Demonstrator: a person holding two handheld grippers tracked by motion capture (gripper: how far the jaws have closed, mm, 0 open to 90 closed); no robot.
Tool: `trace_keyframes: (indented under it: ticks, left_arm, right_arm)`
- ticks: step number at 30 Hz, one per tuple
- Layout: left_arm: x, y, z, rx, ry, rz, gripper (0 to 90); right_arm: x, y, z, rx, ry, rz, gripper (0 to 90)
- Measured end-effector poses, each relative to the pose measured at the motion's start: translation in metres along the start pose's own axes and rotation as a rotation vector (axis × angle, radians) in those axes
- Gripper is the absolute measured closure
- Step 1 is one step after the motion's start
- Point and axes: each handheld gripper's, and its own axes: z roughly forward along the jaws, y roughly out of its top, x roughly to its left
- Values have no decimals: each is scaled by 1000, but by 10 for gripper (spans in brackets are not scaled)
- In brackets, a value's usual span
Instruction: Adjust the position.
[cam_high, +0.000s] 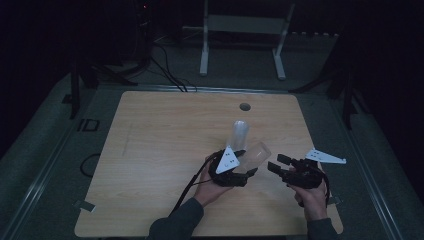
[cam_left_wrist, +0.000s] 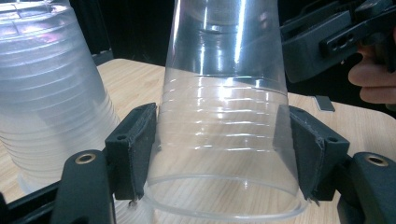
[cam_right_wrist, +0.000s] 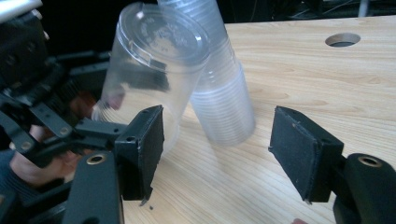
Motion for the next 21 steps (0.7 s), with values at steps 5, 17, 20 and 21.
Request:
trace_keyframes:
  ticks: [5,17,20,21]
  left_arm:
    - [1,0,-1,9,-1,7,313]
    - [3,0,-3,38,-8,29,313]
    - [3,0,-3,49,-12,35,313]
    - [4,0,-3,51,-14,37,313]
  right_arm:
    - [2,3,1,32,-29,-45,348]
    - [6,8,0,108,-88,-150,348]
    - [7,9,1,127,-98,-174,348]
    - [8,10,1,134,-102,-182,348]
